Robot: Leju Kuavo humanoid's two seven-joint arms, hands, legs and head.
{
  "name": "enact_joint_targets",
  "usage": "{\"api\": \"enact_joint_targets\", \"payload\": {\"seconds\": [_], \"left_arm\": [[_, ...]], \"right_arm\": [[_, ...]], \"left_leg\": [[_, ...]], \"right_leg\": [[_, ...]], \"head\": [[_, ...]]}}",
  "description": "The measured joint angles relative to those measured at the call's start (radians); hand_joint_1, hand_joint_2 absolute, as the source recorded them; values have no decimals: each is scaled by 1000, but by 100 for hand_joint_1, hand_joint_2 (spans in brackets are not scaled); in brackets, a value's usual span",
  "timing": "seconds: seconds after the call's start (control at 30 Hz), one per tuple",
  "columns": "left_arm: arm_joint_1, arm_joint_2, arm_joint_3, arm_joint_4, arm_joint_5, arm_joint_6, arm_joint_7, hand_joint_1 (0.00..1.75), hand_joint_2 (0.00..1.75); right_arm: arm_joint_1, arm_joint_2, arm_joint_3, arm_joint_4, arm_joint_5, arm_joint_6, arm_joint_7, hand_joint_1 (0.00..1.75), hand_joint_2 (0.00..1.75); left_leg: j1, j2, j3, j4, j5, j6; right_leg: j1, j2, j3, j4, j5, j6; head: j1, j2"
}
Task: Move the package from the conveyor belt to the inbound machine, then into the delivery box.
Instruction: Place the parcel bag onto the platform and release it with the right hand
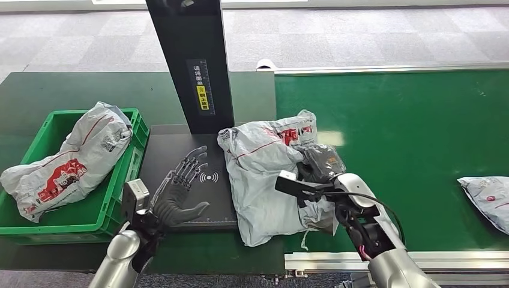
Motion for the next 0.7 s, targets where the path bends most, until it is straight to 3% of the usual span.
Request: {"api": "enact_joint_targets", "payload": {"seconds": [0.2,0.4,0.7], "left_arm": [[-72,-22,-27,70,7,-26,-10,0,175],[-133,-46,-57,121,8,-31,-14,0,175],[-148,-51,-70,153,10,-31,-14,0,175]], "right_arm": [[-166,113,14,159,-115,155,-1,175,175],[-234,244,26,245,-160,196,-14,175,175],[-266,309,28,303,-179,233,-27,175,175]], "left_leg": [[0,0,0,0,0,0],[0,1,0,0,0,0],[0,1,-1,0,0,0]], "right_leg": [[0,0,-1,1,0,0],[0,1,-2,1,0,0],[0,1,-2,1,0,0]], "head": [[0,0],[0,0],[0,0]]}}
